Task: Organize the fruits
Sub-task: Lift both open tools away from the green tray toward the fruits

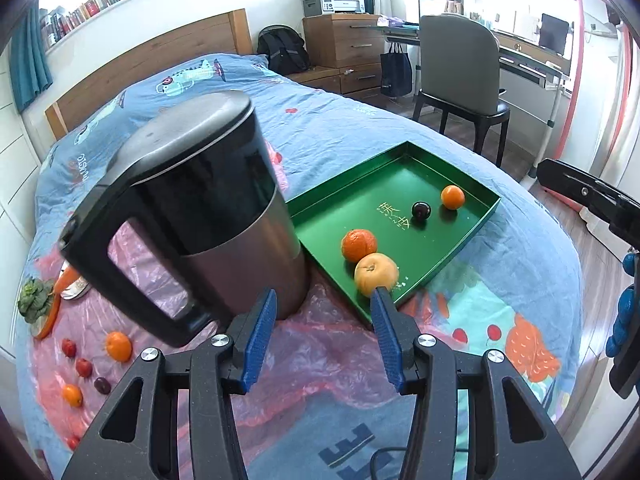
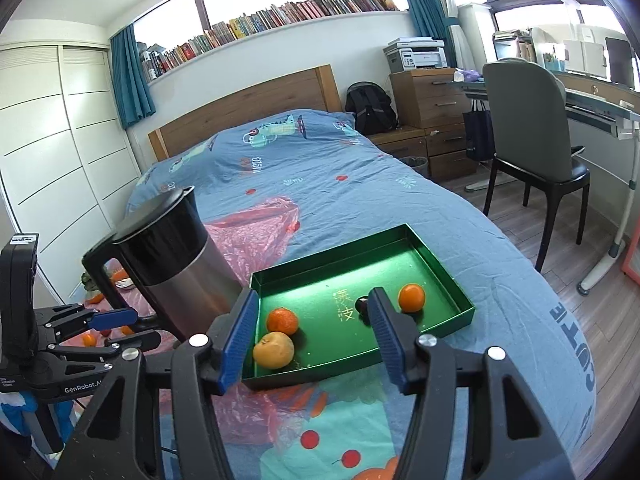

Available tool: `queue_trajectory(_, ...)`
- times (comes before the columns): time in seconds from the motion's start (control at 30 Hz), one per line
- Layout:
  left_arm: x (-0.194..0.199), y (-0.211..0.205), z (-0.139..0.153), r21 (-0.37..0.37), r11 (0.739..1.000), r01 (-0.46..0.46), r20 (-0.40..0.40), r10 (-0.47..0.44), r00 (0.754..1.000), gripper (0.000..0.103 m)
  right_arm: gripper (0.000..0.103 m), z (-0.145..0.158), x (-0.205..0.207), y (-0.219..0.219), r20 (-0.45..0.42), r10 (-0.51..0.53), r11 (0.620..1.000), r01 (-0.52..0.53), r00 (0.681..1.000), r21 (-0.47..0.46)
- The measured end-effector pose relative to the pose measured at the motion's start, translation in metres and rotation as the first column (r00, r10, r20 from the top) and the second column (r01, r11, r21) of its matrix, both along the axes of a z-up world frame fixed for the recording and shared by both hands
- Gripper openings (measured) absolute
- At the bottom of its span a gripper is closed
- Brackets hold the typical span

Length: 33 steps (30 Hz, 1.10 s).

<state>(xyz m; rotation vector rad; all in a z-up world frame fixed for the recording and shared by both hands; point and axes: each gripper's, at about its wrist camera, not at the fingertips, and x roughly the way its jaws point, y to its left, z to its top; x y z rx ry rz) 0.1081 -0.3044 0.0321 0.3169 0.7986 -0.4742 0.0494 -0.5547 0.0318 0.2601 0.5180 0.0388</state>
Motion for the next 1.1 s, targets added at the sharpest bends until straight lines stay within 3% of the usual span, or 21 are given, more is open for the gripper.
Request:
queue_trajectory(0.3,-0.038,0.076,0.024,-0.001,0.995,-0.099,0.081,0.098,0.992,0.044,0.076,0.024,-0.029,0.055,0.038,0.136,0.99,-0.135,0.99,-0.031)
queue_trajectory(0.43,-0.051,0.116,0.032,-0.013,0.984,-0.176,0.111,0.177,0.978,0.045,0.086,0.032,-0.039,0.077,0.057,0.187,0.982,-0.185,0.981,-0.04)
queue_trajectory(0.77,-0.072,0.209,0.046,-0.048,0.925,-0.376,0.162,0.379,0.911,0.045,0.087,0.037,-0.048,0.138,0.042,0.316,0.946,-0.311,0.948,-0.093)
queue_trajectory(1.1,-0.084,0.274,0.036,-0.046,0.868,-0.494,0.163,0.495,0.854,0.048,0.087,0.025,-0.052,0.186,0.007,0.417,0.904,-0.415,0.909,-0.101)
